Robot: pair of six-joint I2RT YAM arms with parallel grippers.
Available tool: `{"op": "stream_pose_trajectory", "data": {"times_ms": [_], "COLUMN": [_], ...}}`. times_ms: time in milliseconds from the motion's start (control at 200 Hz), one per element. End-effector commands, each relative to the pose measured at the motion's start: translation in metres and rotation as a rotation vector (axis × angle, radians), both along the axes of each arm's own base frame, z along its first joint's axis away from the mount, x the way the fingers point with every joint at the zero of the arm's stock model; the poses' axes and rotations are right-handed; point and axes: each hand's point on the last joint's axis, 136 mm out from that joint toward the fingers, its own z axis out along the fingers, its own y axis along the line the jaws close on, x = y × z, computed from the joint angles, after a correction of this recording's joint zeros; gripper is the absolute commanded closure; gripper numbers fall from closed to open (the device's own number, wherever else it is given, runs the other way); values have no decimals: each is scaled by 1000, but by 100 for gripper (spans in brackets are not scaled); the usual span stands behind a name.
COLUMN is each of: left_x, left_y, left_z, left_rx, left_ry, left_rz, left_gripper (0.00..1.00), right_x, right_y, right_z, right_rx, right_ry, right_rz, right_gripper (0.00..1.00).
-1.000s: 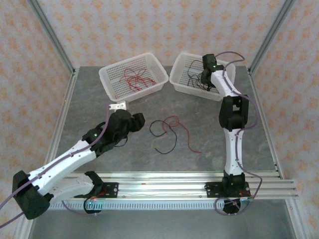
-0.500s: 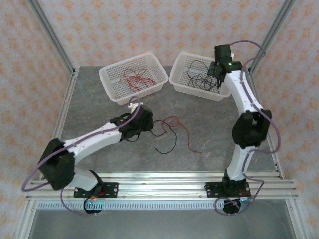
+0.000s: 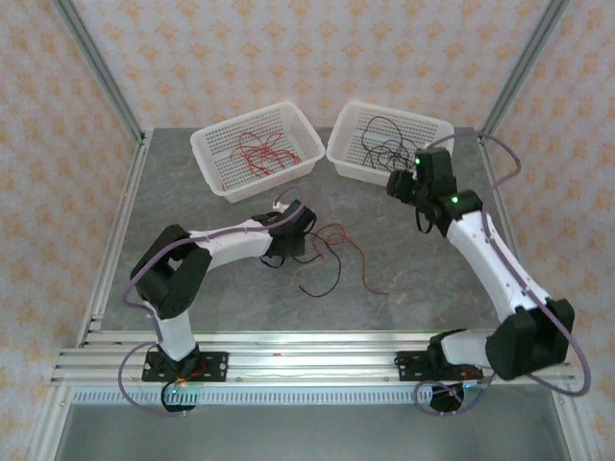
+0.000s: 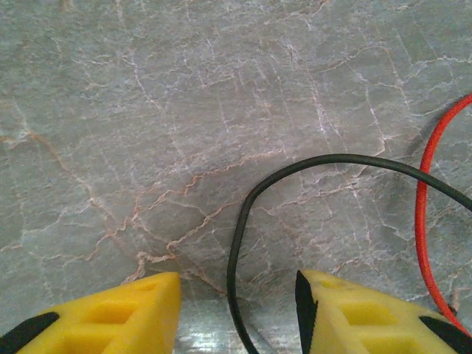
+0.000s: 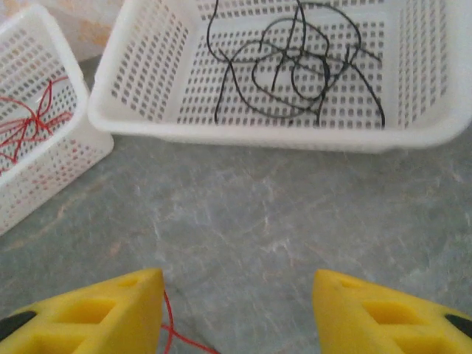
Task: Untangle the cables
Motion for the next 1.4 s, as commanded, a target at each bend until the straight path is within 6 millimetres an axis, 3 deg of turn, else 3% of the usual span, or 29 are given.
{"op": "stream_pose_trajectory", "data": {"times_ms": [0,185,230,250,310,435,480,611,631,766,921,1241,1391], "left_x": [1,-2,-1,-4,-4,1,3,16,18,27,27,18,16], "left_y": [-2,0,1,4,7,10,10,10,8,1,-10,-27,-32], "left_z": [-11,-26,-25,-35,-39,-35,-30,-4,12,62,109,159,182], "left_rx": [6,41,54,76,94,116,122,147,132,112,72,-13,-51], "left_ry": [33,67,64,87,90,69,54,-4,-34,-123,-196,-279,-314], "left_rz": [0,3,8,9,15,29,33,44,45,41,21,-14,-24], "left_gripper": [57,66,70,72,81,99,100,100,100,100,100,100,100], "right_x": [-29,-40,-41,-42,-43,-49,-51,-57,-58,-63,-63,-52,-45], "right_y": [12,14,14,14,14,17,17,21,23,33,52,110,122], "right_z": [2,-7,-8,-8,-10,-15,-19,-37,-40,-61,-73,-79,-83], "right_rx": [81,113,115,117,125,151,161,196,202,277,379,496,502], "right_ry": [-33,-34,-33,-35,-37,-32,-28,5,12,54,76,81,71], "right_rz": [33,36,38,37,37,49,50,56,59,75,100,156,157], "right_gripper": [46,51,52,53,56,57,57,57,57,55,49,46,44]}}
